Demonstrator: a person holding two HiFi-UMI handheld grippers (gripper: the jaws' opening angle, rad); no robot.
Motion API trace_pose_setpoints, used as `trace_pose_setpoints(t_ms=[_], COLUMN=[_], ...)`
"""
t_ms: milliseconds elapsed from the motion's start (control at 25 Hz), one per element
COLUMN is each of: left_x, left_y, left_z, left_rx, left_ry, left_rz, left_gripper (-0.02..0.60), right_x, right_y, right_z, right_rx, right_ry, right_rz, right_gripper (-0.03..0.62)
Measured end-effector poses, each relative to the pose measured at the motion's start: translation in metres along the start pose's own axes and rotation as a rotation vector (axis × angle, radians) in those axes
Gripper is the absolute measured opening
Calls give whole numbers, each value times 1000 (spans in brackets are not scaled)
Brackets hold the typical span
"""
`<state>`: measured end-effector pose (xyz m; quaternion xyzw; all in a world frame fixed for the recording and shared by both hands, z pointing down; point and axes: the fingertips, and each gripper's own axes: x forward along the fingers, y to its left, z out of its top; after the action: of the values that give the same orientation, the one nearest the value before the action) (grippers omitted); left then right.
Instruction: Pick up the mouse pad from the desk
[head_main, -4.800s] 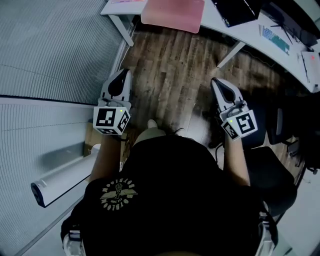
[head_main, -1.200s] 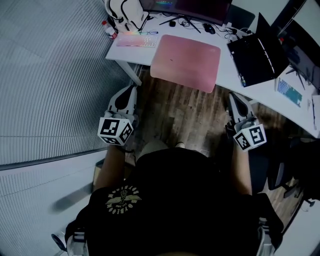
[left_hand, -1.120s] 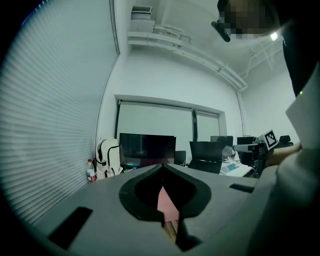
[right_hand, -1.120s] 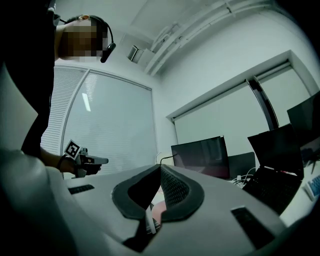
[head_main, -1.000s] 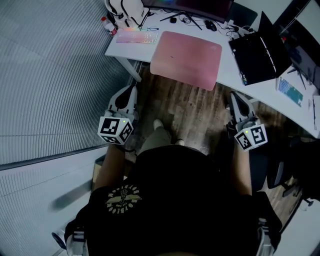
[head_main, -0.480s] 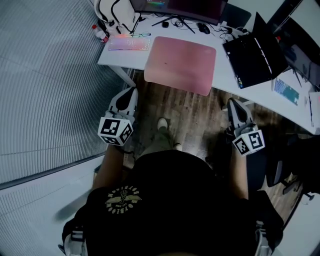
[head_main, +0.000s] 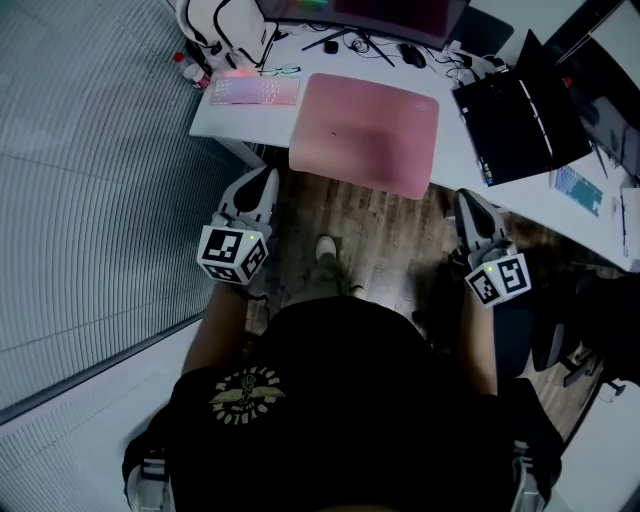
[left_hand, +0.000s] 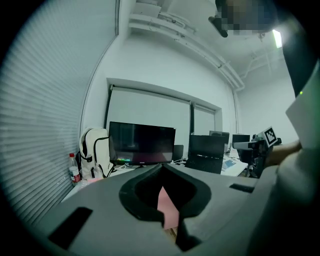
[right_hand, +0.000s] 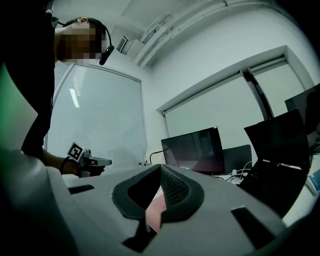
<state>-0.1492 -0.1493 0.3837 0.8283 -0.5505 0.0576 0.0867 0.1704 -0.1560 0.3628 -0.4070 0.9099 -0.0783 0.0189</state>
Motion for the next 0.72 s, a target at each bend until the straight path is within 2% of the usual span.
trace_pose_setpoints(t_ms=[360, 720], left_x=[45, 81], left_y=[48, 71], left_z=[0, 7], left_rx=[-30, -32], left_ry=[8, -2], left_rz=[1, -29], left_gripper=[6, 6], right_x=[56, 80], right_y=[-21, -38], right_z=[9, 15], right_rx=[-25, -32], right_ry=[19, 23], right_rz=[-12, -53], right_gripper=[2, 2])
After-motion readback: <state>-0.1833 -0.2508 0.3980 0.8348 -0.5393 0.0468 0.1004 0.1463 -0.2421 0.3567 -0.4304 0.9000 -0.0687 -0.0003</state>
